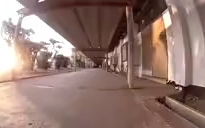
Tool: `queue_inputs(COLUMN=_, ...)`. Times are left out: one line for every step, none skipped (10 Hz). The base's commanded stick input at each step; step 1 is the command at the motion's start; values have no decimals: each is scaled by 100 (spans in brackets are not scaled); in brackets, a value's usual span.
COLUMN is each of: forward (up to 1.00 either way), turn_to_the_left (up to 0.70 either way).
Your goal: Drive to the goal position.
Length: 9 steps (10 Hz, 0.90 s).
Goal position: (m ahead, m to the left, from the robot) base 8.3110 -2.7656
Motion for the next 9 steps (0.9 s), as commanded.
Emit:
queue_inputs(forward=70, turn_to_the_left=0)
queue_inputs(forward=70, turn_to_the_left=27)
queue_inputs(forward=70, turn_to_the_left=33)
queue_inputs(forward=70, turn_to_the_left=0)
queue_inputs(forward=70, turn_to_the_left=0)
queue_inputs(forward=70, turn_to_the_left=0)
queue_inputs(forward=70, turn_to_the_left=0)
queue_inputs(forward=70, turn_to_the_left=0)
queue_inputs(forward=70, turn_to_the_left=0)
